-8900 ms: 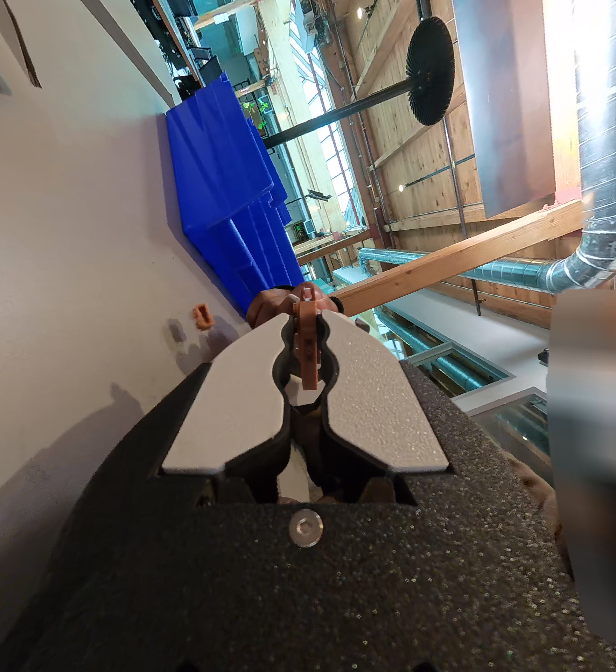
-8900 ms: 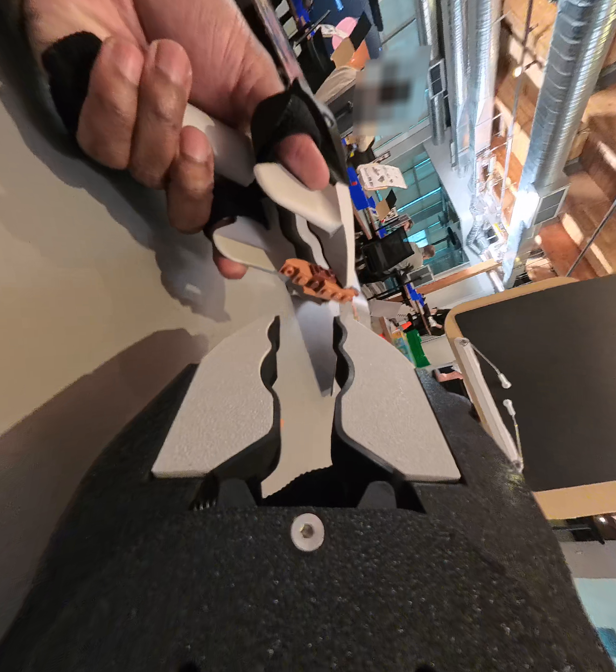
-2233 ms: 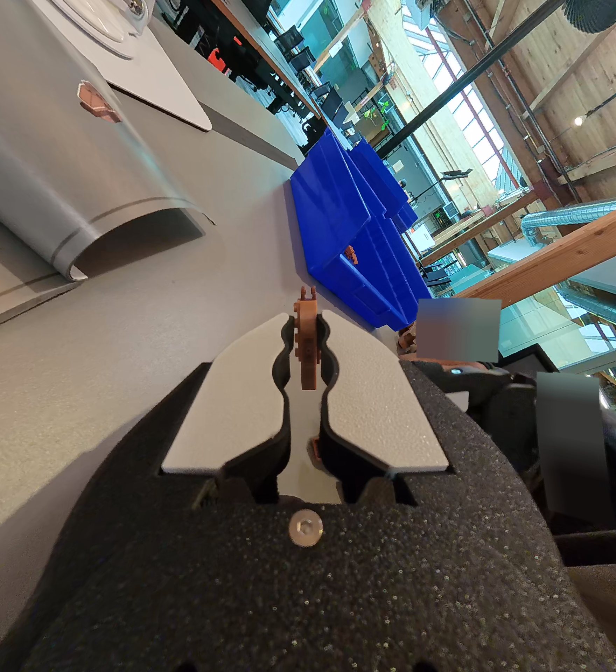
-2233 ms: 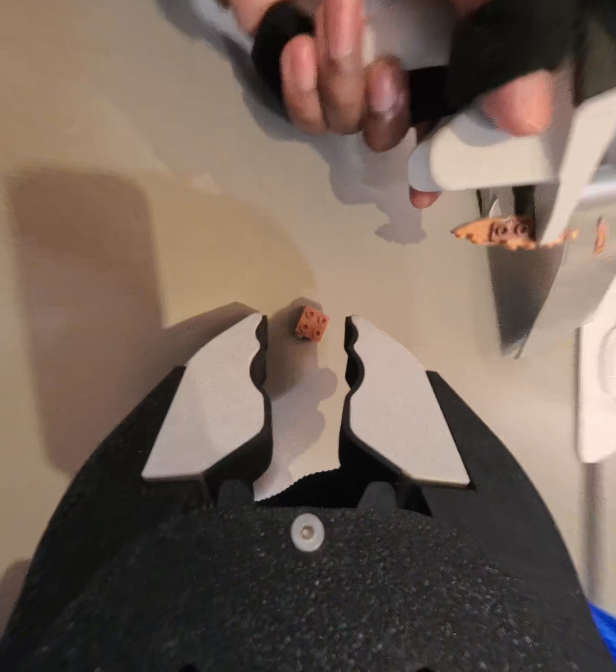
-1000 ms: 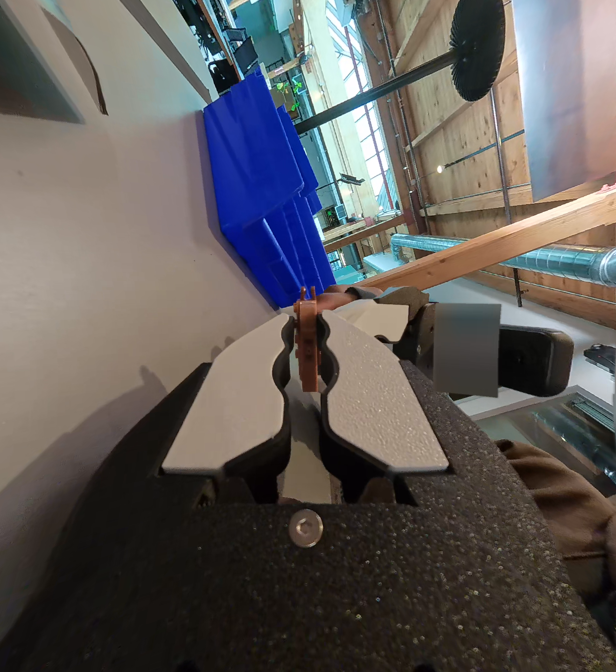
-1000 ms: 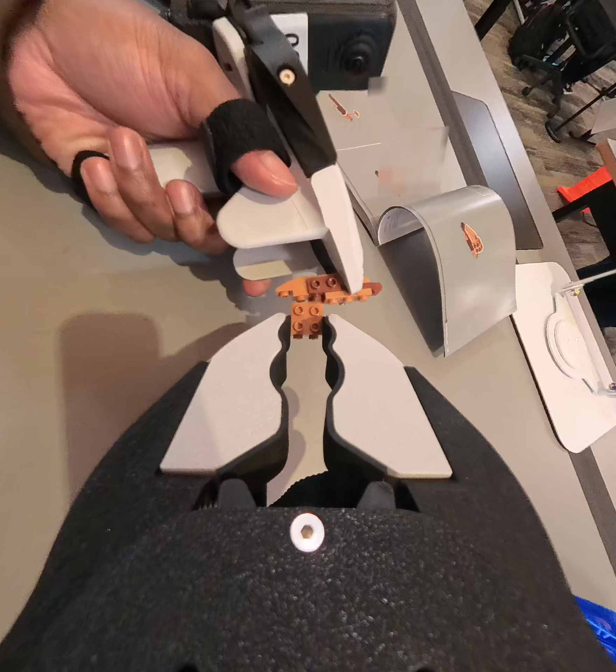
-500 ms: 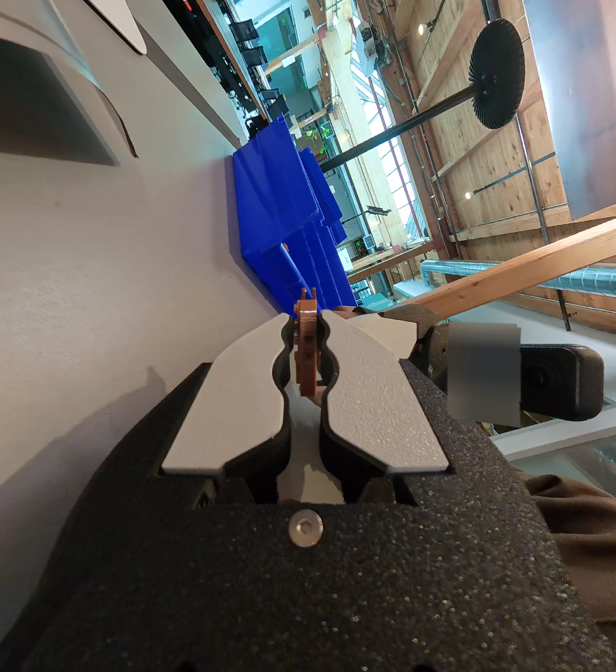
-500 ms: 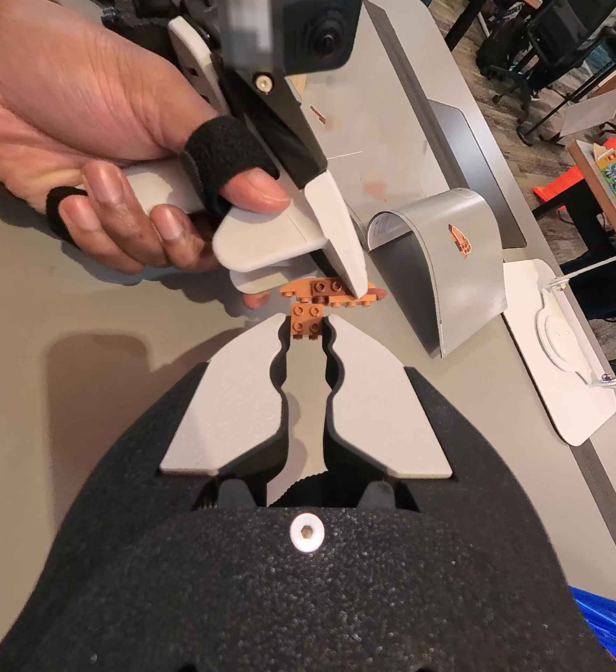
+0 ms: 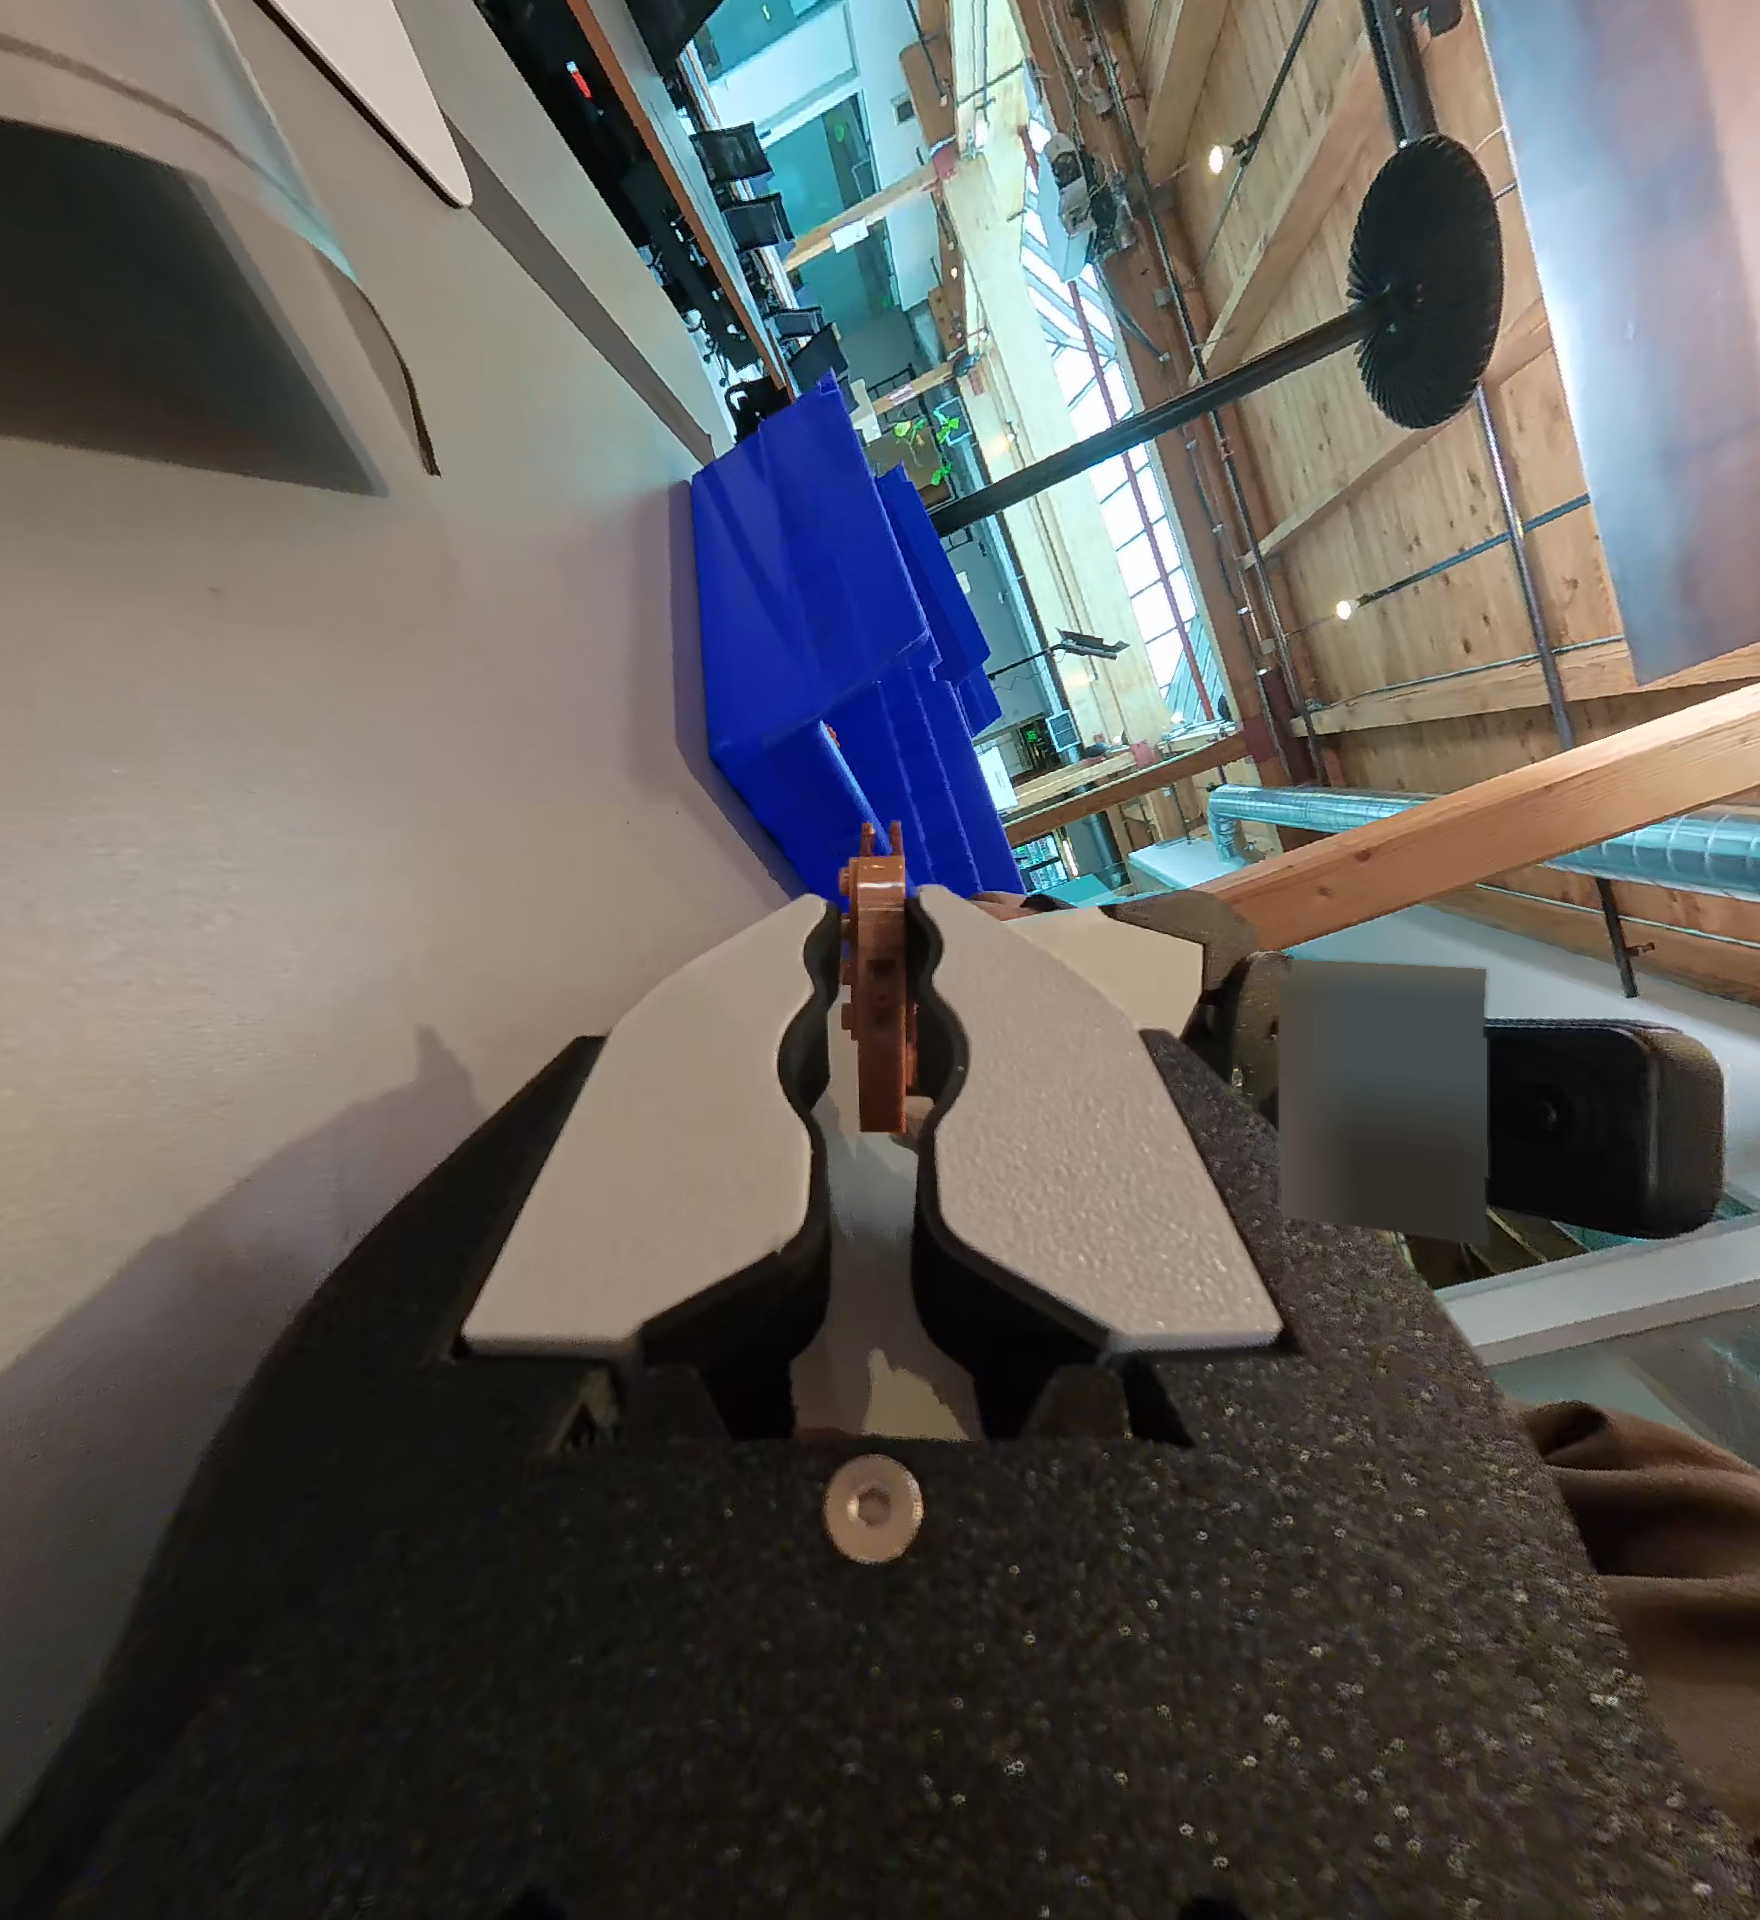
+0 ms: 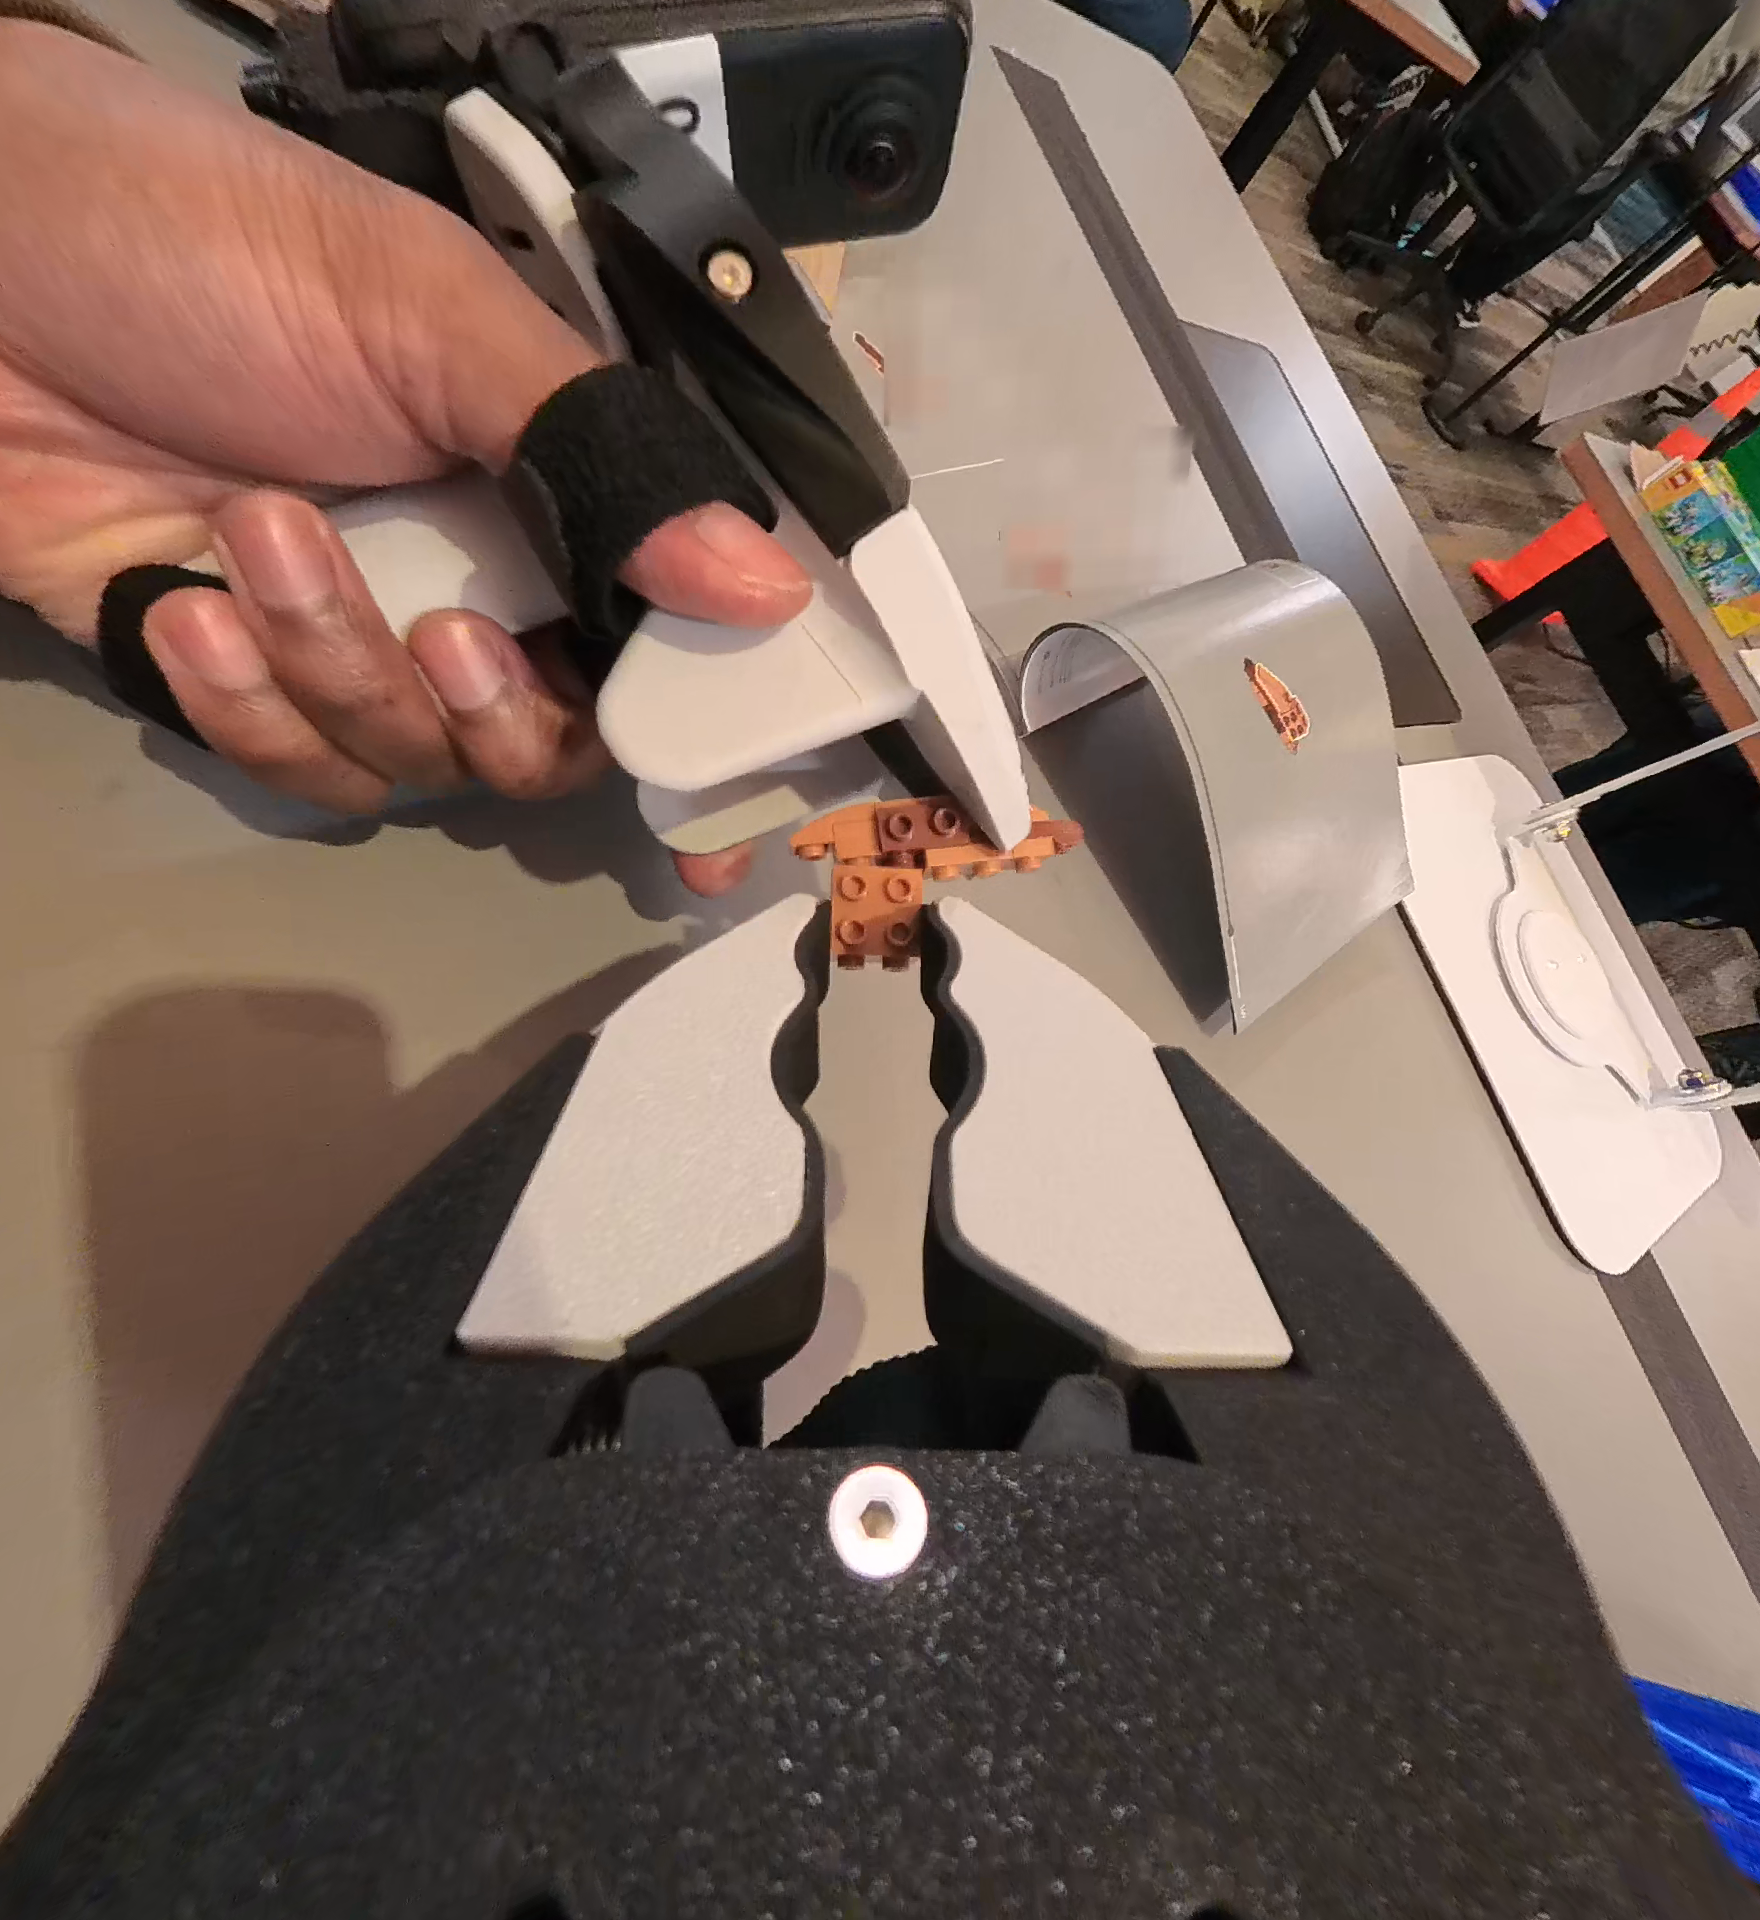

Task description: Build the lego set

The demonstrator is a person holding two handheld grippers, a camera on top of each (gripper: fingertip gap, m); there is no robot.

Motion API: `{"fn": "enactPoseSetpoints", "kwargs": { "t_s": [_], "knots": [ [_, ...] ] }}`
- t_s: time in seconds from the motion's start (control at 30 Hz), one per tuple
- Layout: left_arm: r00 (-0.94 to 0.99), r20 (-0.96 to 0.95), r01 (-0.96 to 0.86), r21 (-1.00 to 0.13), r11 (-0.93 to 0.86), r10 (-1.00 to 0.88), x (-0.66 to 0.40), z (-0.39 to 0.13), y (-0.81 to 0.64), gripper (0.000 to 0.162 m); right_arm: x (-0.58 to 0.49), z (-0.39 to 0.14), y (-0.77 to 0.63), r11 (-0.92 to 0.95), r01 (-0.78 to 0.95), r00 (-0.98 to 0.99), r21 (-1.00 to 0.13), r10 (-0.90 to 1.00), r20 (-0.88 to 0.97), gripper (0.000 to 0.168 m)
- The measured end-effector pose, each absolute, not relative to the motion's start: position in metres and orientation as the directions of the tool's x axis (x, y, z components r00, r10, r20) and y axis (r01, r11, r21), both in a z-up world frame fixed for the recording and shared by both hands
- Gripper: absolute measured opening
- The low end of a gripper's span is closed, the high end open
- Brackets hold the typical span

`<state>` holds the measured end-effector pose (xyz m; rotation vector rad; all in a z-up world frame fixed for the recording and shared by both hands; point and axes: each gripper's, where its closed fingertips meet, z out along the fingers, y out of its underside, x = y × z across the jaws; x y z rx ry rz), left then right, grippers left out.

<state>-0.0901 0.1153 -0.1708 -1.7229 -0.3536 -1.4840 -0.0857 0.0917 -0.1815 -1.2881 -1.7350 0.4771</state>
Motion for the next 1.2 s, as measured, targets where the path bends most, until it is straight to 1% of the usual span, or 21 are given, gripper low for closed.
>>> {"fn": "enactPoseSetpoints", "kwargs": {
  "t_s": [0.4, 1.2],
  "knots": [
    [0.254, 0.927, 0.706, -0.373, -0.602, -0.276, -0.090, -0.171, 0.117, 0.011, -0.090, -0.183, 0.093, 0.390, 0.545, -0.032, -0.742, 0.894, 0.446, 0.016],
    [0.227, 0.929, 0.755, -0.356, -0.550, -0.291, -0.097, -0.165, 0.121, 0.014, -0.099, -0.178, 0.095, 0.343, 0.473, 0.066, -0.812, 0.905, 0.420, 0.016]
  ]
}}
